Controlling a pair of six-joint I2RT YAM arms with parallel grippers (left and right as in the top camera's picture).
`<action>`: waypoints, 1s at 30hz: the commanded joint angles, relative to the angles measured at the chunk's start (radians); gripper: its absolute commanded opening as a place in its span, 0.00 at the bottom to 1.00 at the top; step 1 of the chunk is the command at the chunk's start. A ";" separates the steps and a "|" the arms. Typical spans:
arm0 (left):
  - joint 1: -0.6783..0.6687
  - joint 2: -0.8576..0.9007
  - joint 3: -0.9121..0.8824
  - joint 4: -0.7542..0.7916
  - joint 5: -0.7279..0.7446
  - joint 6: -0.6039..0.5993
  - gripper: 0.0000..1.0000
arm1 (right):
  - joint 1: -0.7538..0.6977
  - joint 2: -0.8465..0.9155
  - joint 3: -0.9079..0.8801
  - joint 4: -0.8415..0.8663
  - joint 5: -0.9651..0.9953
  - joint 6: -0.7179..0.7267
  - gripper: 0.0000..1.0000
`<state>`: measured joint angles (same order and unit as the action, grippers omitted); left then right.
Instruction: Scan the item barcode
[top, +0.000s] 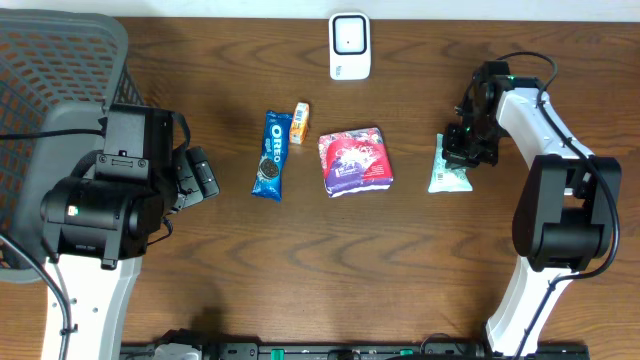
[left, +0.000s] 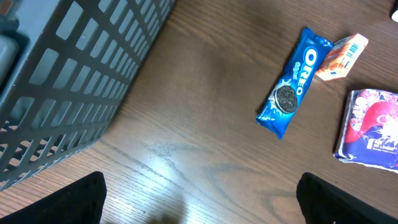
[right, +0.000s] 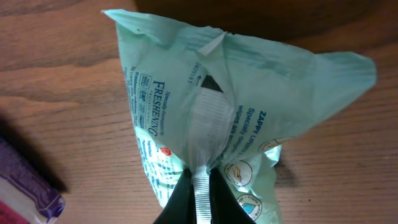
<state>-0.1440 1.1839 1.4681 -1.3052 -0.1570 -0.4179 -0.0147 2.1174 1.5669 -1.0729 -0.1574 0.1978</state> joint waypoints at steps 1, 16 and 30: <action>0.005 0.006 0.009 -0.004 -0.011 0.006 0.98 | 0.009 0.037 -0.008 0.004 0.130 0.034 0.07; 0.005 0.006 0.009 -0.004 -0.011 0.006 0.98 | 0.006 0.037 0.244 0.025 0.111 -0.023 0.19; 0.005 0.006 0.009 -0.004 -0.011 0.006 0.98 | 0.057 0.042 0.156 -0.101 0.021 -0.016 0.24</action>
<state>-0.1440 1.1839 1.4681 -1.3052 -0.1570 -0.4179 0.0120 2.1483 1.8221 -1.2007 -0.0959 0.1787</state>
